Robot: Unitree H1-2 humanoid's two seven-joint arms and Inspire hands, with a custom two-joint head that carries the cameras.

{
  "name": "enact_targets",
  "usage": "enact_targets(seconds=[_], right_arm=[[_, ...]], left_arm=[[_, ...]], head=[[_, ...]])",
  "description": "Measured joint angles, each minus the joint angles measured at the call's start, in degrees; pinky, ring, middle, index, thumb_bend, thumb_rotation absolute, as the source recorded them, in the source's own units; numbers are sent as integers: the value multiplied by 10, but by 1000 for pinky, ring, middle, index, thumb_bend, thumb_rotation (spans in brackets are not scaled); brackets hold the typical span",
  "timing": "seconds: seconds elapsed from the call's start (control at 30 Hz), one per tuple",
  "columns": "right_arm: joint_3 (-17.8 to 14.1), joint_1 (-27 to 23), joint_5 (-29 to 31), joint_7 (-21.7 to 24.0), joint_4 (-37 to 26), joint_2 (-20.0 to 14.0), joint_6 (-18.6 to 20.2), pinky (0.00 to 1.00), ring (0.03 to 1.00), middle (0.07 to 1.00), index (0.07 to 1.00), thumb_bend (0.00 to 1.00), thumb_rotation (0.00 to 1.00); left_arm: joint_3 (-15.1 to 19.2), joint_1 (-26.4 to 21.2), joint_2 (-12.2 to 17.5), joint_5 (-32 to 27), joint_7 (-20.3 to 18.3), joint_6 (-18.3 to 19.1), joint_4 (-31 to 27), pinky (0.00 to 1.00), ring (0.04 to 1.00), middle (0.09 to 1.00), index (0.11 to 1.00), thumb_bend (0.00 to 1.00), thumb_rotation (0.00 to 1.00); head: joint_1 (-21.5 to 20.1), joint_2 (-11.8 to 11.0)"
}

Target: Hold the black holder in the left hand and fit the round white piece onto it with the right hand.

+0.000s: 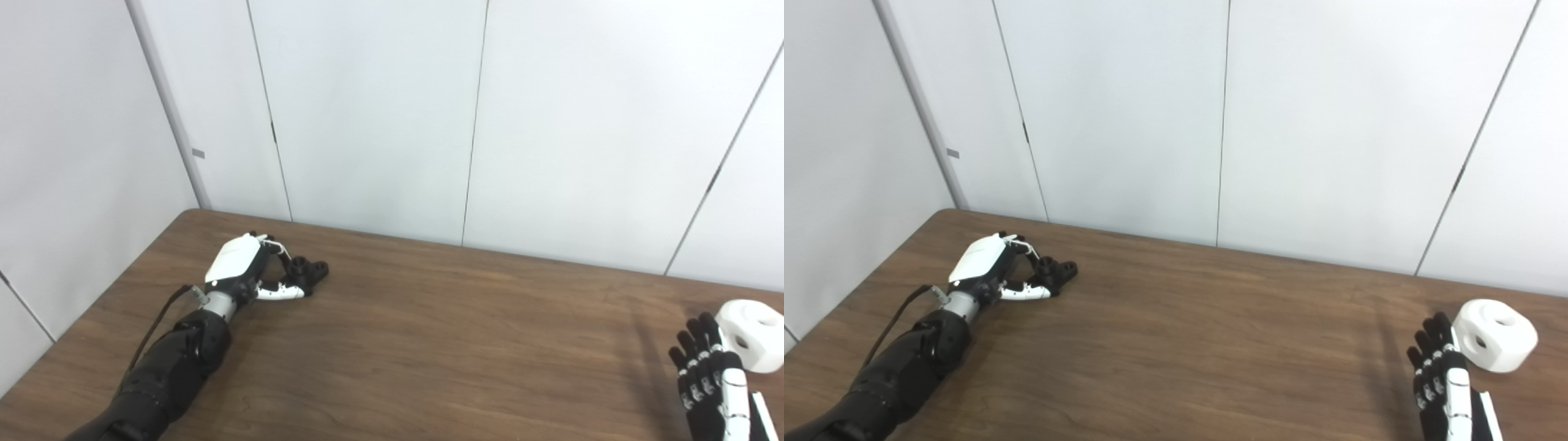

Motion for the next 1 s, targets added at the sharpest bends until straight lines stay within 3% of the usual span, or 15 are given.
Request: enact_targets(seconds=[0.23, 0.43, 0.53, 0.77, 1.0], right_arm=[[-2, 0, 0, -3, -1, 2, 0, 1000, 1000, 998, 979, 133, 1000], [0, 1, -4, -8, -5, 2, 0, 1000, 997, 990, 972, 138, 1000], [1, 2, -6, -8, -6, 2, 0, 1000, 1000, 996, 979, 140, 1000], [7, 4, -20, -10, -9, 4, -1, 994, 984, 973, 953, 158, 1000], [14, 6, -41, -13, -14, 13, -3, 970, 971, 962, 940, 178, 1000]], left_arm=[[1, 0, 1, -1, 2, -11, -6, 1000, 896, 701, 482, 523, 50], [2, 12, -3, -4, -10, -16, -42, 1000, 931, 736, 481, 524, 53], [1, 27, -10, -5, -22, -16, -78, 976, 897, 737, 480, 524, 51], [-21, 73, -62, -5, -52, -14, -182, 1000, 961, 770, 481, 524, 50], [-62, 98, -100, -5, -134, -13, -278, 1000, 1000, 839, 481, 524, 54]], head=[[0, -1], [-17, -1], [-34, -2], [-76, 4], [-114, 13]])
